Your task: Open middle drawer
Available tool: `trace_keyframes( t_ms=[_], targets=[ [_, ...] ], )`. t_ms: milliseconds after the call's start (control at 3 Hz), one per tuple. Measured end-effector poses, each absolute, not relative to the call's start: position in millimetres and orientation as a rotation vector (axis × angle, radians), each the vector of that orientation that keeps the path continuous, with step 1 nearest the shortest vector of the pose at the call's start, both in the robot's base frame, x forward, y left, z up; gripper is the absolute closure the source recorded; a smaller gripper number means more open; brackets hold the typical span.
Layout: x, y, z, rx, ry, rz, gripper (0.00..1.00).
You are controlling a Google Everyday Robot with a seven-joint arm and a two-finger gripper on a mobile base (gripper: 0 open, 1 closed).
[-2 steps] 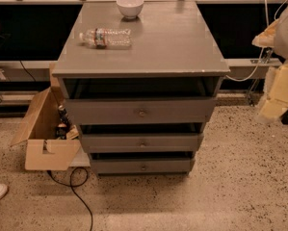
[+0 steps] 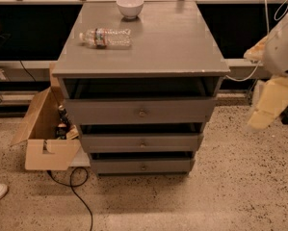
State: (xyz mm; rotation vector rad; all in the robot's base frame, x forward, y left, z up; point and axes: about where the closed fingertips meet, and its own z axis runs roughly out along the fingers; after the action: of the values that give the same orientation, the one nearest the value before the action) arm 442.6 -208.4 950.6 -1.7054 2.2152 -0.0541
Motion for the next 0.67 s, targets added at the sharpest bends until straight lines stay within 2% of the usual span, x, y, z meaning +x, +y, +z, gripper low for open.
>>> trace_keyframes(
  t_ms=[667],
  targets=[
    [457,-165,847,-1.67,2.207,0.206,0.0]
  ],
)
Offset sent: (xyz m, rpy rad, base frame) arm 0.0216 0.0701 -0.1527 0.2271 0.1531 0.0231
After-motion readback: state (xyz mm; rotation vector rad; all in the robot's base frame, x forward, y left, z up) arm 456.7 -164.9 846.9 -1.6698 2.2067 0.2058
